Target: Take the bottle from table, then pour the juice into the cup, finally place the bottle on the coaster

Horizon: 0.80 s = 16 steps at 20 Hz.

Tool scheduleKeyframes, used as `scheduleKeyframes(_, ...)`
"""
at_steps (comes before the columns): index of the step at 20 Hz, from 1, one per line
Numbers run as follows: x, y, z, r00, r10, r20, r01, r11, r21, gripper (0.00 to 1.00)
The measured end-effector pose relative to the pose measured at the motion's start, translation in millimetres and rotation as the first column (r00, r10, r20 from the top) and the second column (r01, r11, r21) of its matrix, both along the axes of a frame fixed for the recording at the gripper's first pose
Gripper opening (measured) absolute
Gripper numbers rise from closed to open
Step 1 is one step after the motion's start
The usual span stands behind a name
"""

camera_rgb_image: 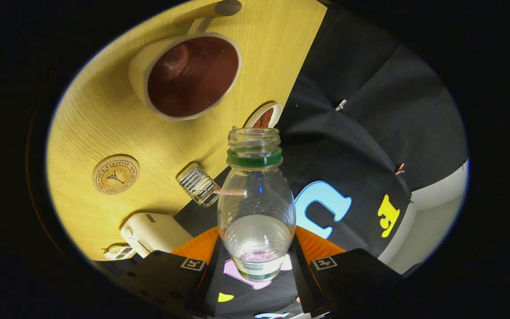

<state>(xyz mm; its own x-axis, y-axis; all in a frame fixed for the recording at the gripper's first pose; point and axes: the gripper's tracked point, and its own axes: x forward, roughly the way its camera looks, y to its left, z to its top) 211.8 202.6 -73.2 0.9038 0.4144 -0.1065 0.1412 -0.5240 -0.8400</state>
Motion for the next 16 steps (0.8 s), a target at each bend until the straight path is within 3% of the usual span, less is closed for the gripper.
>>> scheduleKeyframes(9,-1,1,-6,0.999,-0.019,-0.026,0.019,1.0,0.009,0.72)
scheduleKeyframes(13,-4,-12,-14,0.986,-0.11,-0.123,0.126,0.984,0.126,0.72)
scheduleKeyframes(16,-20,-24,-12,0.948,-0.175,-0.266,0.255,0.918,0.304,0.72)
